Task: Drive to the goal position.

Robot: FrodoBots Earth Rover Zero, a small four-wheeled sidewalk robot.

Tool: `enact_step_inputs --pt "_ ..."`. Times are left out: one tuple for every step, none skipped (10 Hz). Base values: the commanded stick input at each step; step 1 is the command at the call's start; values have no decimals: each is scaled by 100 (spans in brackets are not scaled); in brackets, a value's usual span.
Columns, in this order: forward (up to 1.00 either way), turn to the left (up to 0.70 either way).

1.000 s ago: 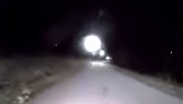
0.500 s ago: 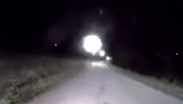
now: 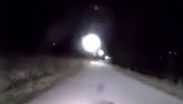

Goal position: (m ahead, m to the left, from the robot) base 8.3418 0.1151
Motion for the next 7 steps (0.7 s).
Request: enact_step_inputs --pt "100 0" --pt "100 0" --pt "100 0" --pt "100 0" --pt "100 0" --pt "100 0" --pt "100 0"
